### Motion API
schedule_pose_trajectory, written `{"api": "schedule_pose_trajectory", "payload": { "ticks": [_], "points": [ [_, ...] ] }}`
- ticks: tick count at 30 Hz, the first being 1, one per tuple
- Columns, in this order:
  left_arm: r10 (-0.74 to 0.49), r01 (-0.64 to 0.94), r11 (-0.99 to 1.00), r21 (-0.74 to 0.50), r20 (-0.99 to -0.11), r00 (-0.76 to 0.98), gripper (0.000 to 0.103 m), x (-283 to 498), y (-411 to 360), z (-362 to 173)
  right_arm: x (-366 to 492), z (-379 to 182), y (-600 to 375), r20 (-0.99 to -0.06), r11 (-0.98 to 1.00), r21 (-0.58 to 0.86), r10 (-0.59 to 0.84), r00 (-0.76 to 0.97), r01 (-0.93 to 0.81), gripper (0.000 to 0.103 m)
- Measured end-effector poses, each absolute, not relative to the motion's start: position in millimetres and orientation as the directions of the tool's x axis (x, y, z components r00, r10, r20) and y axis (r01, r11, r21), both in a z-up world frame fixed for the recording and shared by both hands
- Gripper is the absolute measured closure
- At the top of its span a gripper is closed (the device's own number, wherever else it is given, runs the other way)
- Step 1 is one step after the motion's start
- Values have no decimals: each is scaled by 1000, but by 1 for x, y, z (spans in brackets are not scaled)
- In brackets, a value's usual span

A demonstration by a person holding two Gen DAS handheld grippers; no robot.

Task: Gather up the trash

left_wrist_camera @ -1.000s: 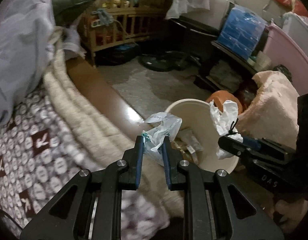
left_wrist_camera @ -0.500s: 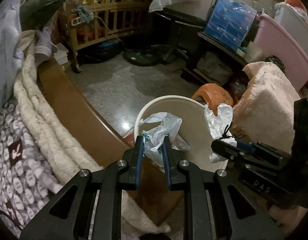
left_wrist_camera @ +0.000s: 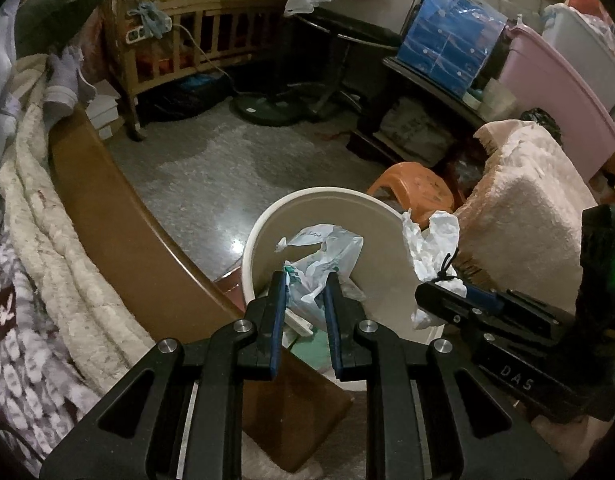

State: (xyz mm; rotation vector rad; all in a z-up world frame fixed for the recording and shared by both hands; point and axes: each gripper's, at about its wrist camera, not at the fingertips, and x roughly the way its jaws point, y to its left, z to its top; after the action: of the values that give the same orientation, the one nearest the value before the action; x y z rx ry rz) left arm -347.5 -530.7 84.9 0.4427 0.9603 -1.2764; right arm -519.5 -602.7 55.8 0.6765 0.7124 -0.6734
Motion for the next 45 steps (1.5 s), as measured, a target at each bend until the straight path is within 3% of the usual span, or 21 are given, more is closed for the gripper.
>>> {"api": "schedule_pose_trajectory", "payload": {
  "ticks": [8,10,11,12,14,22,31,45],
  "points": [
    [-611,934,255,-251,-790,-46,85,-348,-530,83,-521,55,-604,-758,583,306,-329,563,752,75],
    [-608,937,251,-243,-792,-43,80,-350,-529,84,-520,54,-604,-766,579,289,-337,547,762,68],
    [-609,939,249,-238,-793,-40,70,-350,-528,84,-520,54,-605,-767,574,285,-343,542,767,61],
    [-611,939,248,-237,-791,-38,60,-351,-528,85,-521,53,-605,-765,570,292,-343,545,768,61],
    [-619,937,250,-242,-785,-38,51,-350,-524,86,-524,53,-605,-762,563,306,-339,552,768,61],
    [-628,935,287,-208,-778,20,51,-346,-508,95,-531,59,-597,-754,545,305,-363,548,781,61],
    [-687,941,335,-57,-698,202,51,-355,-463,133,-528,92,-562,-697,583,242,-452,557,776,61],
    [-761,916,396,-56,-579,294,51,-355,-390,181,-531,155,-500,-575,620,145,-581,576,771,60]
  ]
}}
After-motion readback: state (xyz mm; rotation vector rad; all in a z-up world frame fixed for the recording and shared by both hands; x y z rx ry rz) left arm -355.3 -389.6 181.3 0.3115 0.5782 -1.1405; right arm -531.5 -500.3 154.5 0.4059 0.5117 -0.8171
